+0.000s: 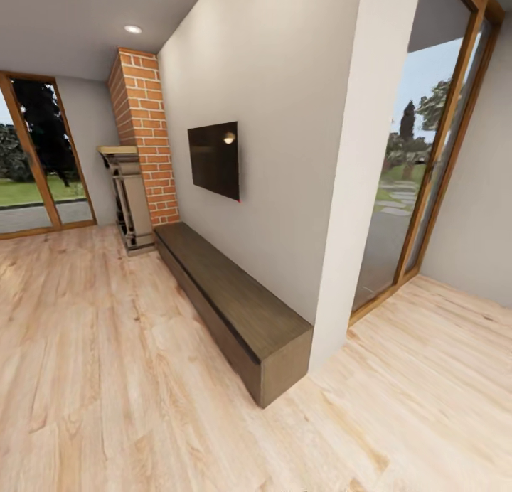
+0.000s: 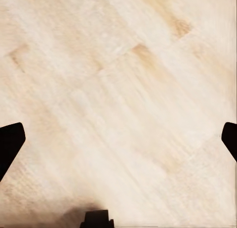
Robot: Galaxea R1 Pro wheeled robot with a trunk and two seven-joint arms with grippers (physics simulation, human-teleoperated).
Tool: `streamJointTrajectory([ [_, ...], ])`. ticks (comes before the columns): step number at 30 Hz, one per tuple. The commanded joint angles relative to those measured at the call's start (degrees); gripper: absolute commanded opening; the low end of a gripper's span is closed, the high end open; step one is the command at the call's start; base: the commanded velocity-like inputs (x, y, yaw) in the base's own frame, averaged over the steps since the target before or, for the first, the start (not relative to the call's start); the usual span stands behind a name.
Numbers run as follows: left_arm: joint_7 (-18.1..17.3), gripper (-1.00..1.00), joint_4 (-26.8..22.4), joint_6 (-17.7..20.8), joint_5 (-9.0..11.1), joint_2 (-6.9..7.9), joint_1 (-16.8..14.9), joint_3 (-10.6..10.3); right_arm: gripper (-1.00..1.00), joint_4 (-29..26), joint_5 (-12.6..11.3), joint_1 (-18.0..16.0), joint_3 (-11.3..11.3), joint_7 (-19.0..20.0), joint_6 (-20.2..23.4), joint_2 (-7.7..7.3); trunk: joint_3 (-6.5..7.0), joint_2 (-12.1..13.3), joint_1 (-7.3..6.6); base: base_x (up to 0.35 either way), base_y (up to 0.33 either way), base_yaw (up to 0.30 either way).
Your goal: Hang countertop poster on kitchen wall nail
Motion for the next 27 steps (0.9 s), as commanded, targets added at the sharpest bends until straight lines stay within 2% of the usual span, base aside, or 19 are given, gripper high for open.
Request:
streamJointTrajectory([
  [1,0.0,1.0,-0.1,0.0,0.0,-0.01,0.0,0.1,1.0,0.1,0.0,0.0,-0.1,0.0,-0.2,0.02,-0.05,0.0,0.0,0.0,0.0,-0.3],
  [15,0.0,1.0,-0.1,0.0,0.0,-0.01,0.0,0.1,1.0,0.1,0.0,-0.1,-0.2,0.0,-0.2,0.02,-0.05,0.0,0.0,0.0,0.0,-0.292],
  [27,0.0,1.0,-0.1,0.0,0.0,-0.01,0.0,0.1,1.0,0.1,0.3,-0.1,-0.2,0.0,-0.2,-0.06,-0.05,0.0,0.0,0.0,0.0,-0.047],
])
